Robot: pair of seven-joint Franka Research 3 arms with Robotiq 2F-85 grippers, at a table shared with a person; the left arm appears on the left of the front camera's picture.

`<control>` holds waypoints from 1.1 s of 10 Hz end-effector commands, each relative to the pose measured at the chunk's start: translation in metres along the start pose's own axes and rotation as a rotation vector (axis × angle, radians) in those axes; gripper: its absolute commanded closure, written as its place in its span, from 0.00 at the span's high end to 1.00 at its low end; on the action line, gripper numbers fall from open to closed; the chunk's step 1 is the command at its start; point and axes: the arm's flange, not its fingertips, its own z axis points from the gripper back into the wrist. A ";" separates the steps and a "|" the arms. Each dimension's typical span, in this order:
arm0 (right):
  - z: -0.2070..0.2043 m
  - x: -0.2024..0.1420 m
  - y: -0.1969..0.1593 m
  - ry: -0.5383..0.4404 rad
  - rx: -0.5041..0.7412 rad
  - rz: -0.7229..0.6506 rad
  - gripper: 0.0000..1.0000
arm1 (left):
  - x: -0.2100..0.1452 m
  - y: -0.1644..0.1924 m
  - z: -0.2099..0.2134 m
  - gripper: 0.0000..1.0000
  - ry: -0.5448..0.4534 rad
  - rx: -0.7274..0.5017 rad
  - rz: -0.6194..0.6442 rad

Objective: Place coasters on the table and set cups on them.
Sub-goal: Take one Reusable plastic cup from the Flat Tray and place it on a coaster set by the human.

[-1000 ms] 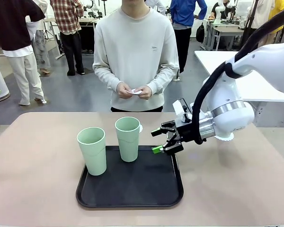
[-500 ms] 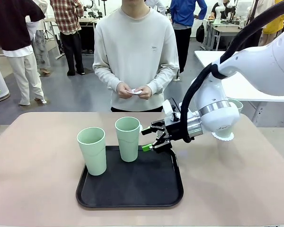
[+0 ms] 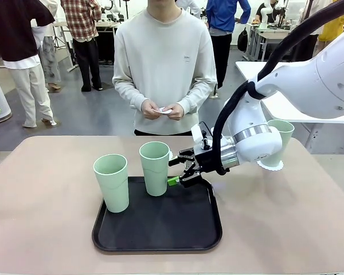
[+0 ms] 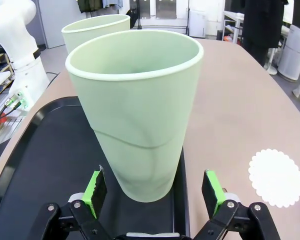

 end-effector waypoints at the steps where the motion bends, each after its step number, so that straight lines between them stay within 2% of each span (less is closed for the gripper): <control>1: -0.010 0.003 -0.005 -0.009 -0.019 -0.024 1.00 | 0.001 -0.002 -0.001 1.00 -0.001 -0.022 -0.017; 11: -0.036 0.006 -0.010 -0.036 0.042 -0.027 1.00 | 0.001 -0.002 -0.001 1.00 -0.001 -0.022 -0.017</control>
